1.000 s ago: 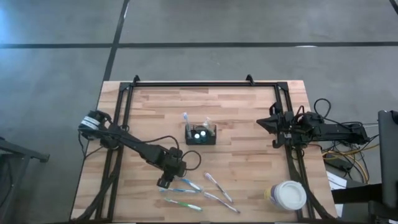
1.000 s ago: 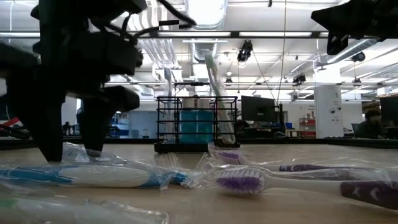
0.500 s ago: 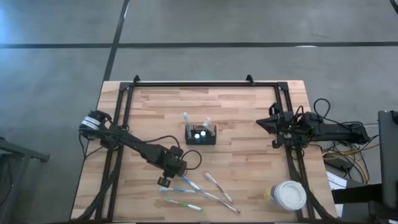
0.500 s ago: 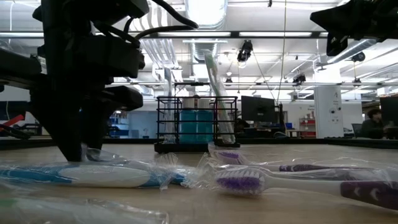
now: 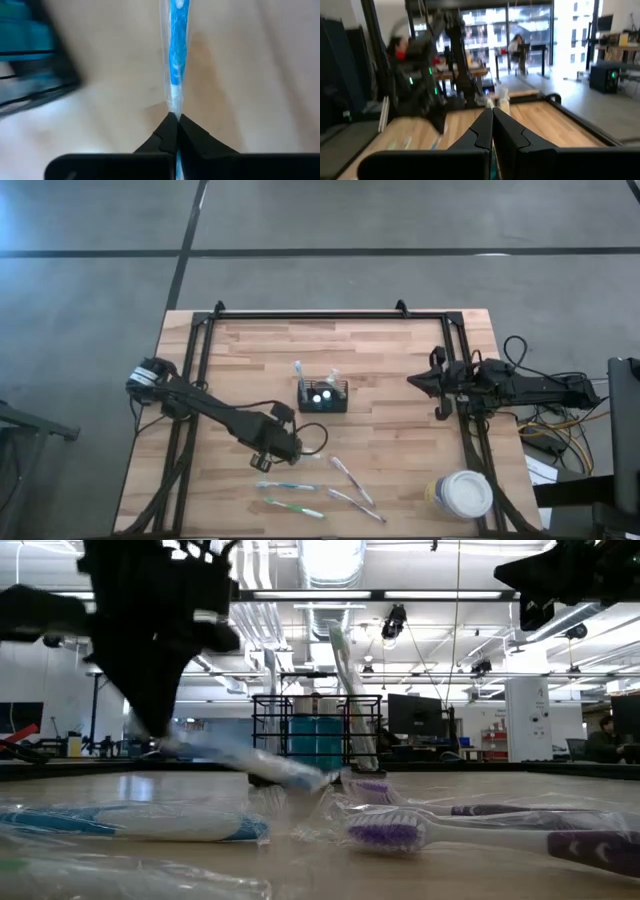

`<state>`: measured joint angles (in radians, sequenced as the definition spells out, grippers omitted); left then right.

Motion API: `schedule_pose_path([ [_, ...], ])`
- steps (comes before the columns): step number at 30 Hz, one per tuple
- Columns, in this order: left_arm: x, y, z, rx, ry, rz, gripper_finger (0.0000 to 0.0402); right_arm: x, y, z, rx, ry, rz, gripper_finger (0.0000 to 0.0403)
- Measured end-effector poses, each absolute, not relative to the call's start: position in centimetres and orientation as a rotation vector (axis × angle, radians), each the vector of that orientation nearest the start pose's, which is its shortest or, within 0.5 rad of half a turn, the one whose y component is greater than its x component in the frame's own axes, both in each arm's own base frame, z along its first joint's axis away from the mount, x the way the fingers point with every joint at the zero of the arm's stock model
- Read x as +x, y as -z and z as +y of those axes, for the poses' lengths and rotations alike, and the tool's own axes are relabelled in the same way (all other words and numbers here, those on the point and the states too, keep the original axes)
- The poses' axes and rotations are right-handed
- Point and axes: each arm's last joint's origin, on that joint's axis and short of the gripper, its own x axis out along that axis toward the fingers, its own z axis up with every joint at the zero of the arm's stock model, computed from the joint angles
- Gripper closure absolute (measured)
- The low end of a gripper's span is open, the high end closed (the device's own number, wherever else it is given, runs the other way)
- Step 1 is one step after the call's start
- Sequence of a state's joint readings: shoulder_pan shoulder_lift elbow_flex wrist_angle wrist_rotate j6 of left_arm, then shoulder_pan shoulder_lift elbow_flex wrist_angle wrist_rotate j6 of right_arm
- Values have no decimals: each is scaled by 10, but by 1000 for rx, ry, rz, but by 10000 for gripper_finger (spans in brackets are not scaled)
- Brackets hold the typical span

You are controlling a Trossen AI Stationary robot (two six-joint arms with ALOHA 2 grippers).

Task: Pick & Place toothbrushing station
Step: Put the right blue toothbrush into the black mesh organizer

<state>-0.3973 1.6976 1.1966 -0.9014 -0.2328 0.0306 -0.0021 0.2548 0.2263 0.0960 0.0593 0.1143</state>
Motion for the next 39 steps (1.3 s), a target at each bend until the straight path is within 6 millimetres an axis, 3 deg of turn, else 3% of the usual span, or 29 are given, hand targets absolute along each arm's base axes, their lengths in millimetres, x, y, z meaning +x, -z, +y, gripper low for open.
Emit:
schedule_pose_path([
  [8,301,-274,-111,679,36,1233,397,144,-273,-2,149,76,193,383],
  [15,309,-316,-102,796,-61,1133,398,203,-305,-2,99,76,446,284],
  [21,312,-322,-94,920,-152,1121,398,260,-317,6,-17,26,576,193],
  [26,311,-322,-92,1022,-216,1122,399,302,-321,15,-78,-24,622,149],
  [33,311,-325,-92,1110,-269,1114,399,336,-321,12,3,-18,751,127],
  [39,314,-325,-93,1180,-310,1105,399,350,-325,6,77,-57,753,129],
])
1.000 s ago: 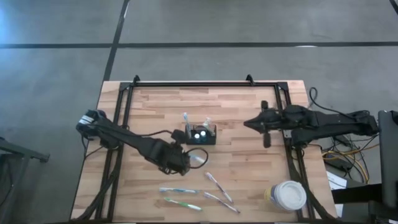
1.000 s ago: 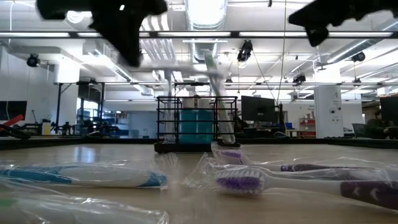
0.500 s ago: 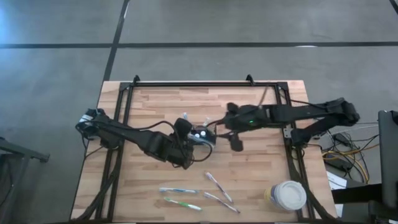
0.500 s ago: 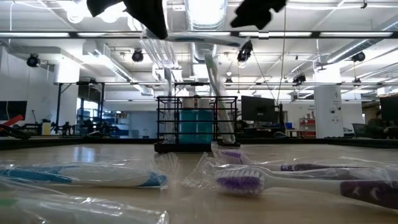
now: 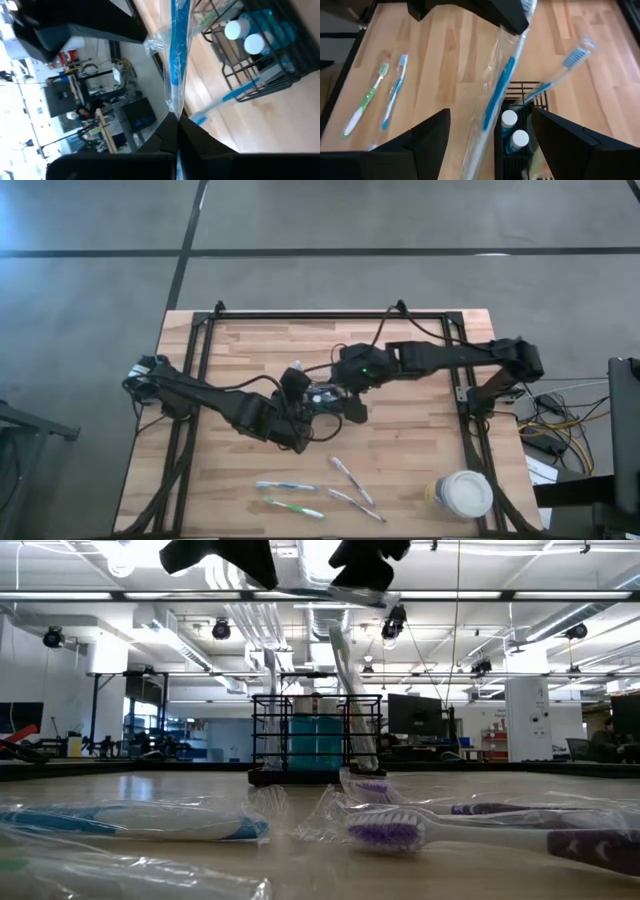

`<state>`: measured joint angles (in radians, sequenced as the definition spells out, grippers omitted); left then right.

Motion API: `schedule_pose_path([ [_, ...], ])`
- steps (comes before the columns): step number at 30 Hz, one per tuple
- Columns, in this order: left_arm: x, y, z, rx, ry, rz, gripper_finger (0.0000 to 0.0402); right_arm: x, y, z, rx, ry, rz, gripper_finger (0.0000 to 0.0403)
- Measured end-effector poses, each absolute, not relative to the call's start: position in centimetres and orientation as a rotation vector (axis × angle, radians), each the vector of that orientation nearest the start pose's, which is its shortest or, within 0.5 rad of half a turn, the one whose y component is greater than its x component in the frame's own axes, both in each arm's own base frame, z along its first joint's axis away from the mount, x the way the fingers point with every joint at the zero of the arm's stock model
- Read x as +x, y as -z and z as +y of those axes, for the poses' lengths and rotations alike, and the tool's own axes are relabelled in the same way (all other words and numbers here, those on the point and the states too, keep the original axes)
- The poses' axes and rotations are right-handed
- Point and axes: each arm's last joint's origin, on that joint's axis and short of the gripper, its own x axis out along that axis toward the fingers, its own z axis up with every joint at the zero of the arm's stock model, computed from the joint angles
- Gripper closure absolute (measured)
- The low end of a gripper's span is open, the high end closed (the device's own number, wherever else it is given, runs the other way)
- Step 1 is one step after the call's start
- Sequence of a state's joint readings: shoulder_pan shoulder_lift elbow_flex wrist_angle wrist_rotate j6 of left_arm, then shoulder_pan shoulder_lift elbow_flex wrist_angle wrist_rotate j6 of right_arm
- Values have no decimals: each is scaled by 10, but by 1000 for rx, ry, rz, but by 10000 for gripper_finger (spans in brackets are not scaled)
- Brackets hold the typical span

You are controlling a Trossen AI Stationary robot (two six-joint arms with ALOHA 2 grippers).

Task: Pick & Place toothbrushing station
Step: Put the right blue toothbrush into the black mesh organizer

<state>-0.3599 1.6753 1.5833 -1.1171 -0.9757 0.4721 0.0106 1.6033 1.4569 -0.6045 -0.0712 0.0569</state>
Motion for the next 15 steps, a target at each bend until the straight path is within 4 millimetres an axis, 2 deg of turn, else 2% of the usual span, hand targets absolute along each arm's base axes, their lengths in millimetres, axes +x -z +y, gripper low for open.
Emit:
schedule_pose_path([
  [6,319,-324,-94,1238,-329,1092,398,354,-325,0,116,-71,767,147],
  [15,328,-328,-97,1297,-346,1032,399,351,-325,-4,127,-59,783,198],
])
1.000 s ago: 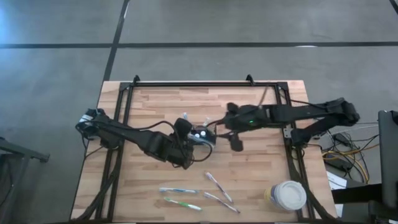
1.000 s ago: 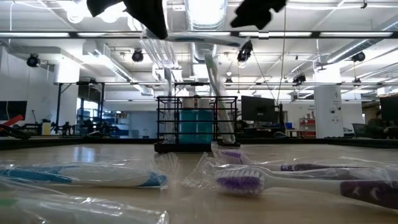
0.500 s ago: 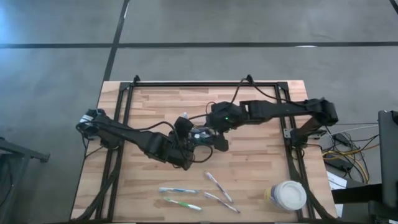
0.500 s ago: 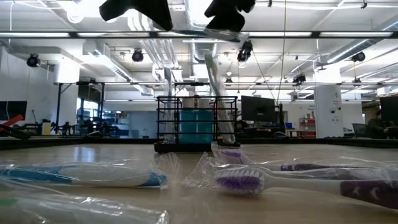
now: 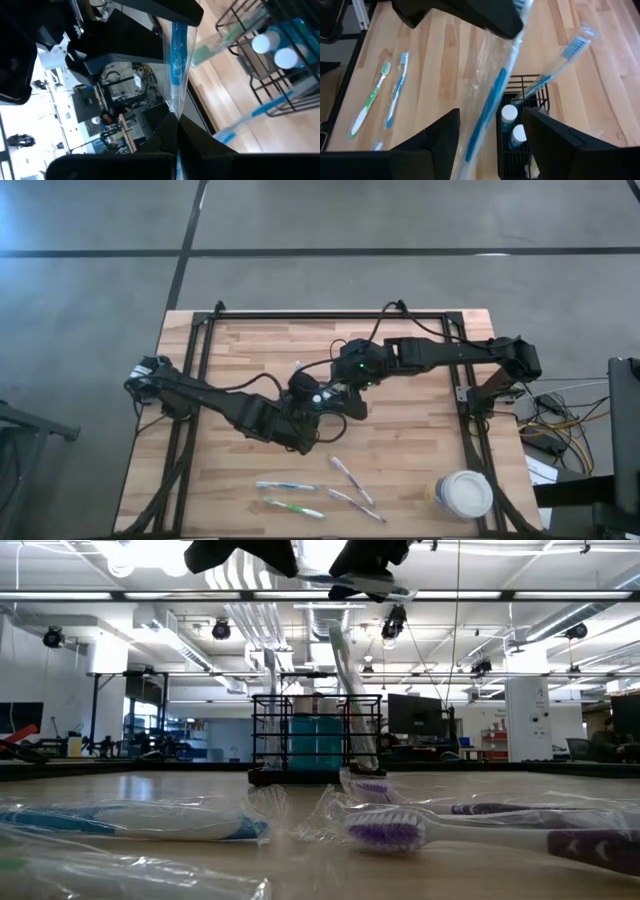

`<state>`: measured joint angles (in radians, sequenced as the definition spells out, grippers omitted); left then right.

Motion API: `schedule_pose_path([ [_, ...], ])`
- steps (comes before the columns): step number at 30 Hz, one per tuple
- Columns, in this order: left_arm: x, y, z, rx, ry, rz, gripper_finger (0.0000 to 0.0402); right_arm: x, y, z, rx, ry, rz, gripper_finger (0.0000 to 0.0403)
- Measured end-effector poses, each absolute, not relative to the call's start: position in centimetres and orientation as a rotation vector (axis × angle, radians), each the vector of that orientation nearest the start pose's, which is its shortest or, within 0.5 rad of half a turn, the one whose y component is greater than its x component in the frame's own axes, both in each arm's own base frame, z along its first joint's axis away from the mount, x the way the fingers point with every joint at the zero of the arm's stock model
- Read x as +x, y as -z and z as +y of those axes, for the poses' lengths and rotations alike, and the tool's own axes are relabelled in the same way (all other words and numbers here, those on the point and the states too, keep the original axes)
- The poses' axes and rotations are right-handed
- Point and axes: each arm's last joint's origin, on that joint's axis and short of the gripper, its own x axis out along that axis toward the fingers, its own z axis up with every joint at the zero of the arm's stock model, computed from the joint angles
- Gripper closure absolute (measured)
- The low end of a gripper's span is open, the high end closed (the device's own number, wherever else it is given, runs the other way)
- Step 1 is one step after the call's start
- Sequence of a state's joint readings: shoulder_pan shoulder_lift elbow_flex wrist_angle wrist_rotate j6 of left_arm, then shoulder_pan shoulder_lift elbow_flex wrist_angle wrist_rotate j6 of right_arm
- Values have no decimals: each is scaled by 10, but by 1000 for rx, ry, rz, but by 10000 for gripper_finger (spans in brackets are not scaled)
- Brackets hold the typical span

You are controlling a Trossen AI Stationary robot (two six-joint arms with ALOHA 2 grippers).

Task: Pick & Place toothbrushing station
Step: Put the right blue toothbrush into the black mesh organizer

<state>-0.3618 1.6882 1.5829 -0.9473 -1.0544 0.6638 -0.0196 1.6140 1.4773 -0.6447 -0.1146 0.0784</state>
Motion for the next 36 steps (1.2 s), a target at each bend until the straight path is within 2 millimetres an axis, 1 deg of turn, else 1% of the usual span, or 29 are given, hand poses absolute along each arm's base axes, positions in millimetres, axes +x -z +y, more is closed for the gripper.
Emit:
schedule_pose_path([
  [4,331,-330,-99,1318,-352,1010,399,350,-327,-4,126,-63,785,224],
  [7,332,-331,-99,1322,-351,1007,398,348,-328,-4,121,-64,782,253],
  [15,332,-331,-99,1321,-350,1006,397,348,-328,-4,94,-68,782,361],
  [17,332,-331,-99,1315,-353,1003,396,348,-328,-5,87,-67,781,381],
  [21,332,-331,-100,1297,-360,993,388,348,-328,-5,81,-67,781,384],
  [25,329,-338,-104,1265,-363,959,361,347,-330,-4,70,-76,780,386],
  [28,326,-351,-109,1242,-366,915,331,344,-333,-3,66,-85,768,387],
  [32,318,-369,-115,1196,-369,867,282,340,-337,-3,61,-89,758,388],
  [34,309,-381,-115,1128,-362,824,256,336,-338,-3,47,-88,759,388],
  [36,295,-396,-111,1024,-331,763,230,334,-337,-4,41,-84,752,388],
])
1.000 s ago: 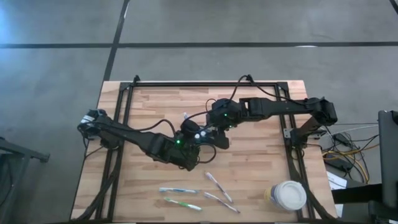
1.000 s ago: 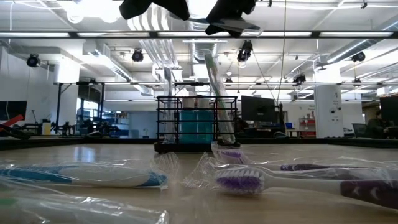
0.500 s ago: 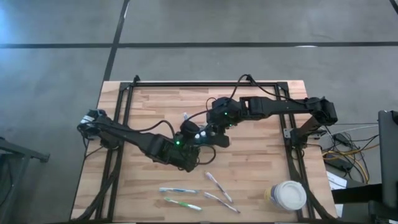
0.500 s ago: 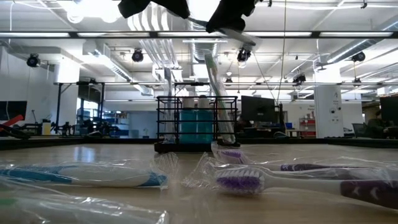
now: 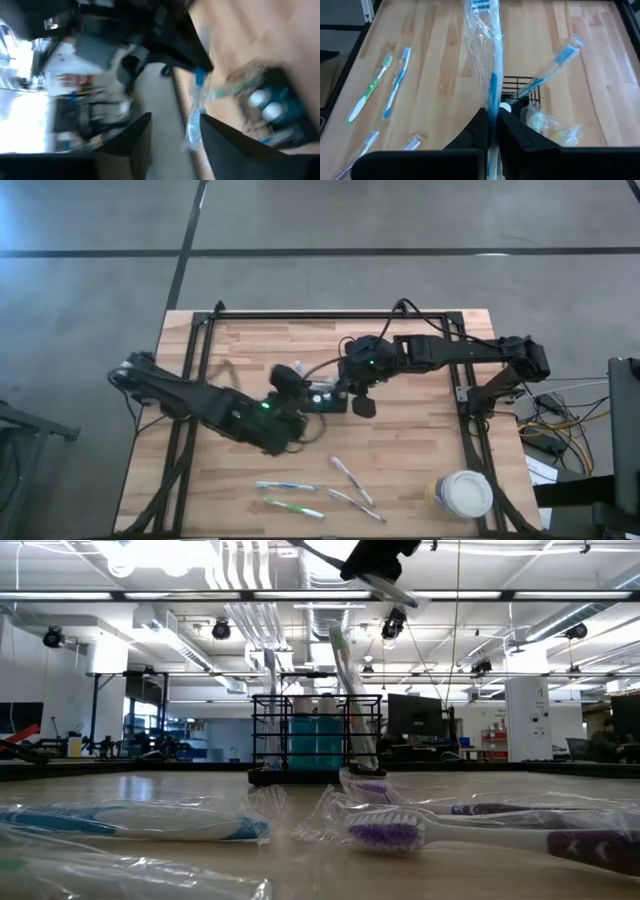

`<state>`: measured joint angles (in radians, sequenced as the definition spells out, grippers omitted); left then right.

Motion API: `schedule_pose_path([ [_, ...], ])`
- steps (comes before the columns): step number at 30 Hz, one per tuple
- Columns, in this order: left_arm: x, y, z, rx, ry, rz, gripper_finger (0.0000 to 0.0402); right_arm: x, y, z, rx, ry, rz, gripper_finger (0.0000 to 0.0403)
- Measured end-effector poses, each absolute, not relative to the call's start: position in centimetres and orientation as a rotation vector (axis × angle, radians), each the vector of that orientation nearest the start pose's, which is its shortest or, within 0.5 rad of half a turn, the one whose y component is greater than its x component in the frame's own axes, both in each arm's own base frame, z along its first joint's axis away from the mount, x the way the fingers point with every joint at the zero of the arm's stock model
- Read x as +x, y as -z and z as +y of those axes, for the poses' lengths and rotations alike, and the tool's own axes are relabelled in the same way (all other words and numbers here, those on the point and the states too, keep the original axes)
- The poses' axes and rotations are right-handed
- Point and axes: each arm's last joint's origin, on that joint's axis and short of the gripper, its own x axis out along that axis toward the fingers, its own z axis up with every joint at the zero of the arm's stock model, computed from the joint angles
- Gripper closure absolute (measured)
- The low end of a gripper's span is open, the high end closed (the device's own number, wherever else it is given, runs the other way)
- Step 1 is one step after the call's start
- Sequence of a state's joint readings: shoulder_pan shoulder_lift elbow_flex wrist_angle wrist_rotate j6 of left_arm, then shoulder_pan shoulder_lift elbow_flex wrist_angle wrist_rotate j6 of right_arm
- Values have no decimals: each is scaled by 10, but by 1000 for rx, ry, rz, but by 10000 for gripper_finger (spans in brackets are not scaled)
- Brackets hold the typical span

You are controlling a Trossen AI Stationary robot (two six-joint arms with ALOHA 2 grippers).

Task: Pick & Place toothbrushing station
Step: Put the right blue toothbrush into the black mesh organizer

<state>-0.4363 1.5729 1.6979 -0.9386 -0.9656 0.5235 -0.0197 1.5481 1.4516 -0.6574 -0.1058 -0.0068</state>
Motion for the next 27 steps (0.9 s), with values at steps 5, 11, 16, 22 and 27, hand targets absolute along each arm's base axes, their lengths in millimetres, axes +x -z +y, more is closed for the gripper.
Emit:
schedule_pose_path([
  [5,256,-421,-96,664,-193,592,178,328,-338,-3,7,-88,669,389],
  [11,225,-398,-84,463,-115,282,160,322,-339,-3,-55,-100,475,389],
  [16,213,-361,-72,343,-169,-23,169,319,-346,-2,-109,-107,297,389],
  [22,215,-344,-55,285,-206,-125,177,327,-345,-3,-145,-107,235,390],
  [27,223,-346,-41,220,-140,-152,175,336,-341,-3,-165,-106,221,390],
])
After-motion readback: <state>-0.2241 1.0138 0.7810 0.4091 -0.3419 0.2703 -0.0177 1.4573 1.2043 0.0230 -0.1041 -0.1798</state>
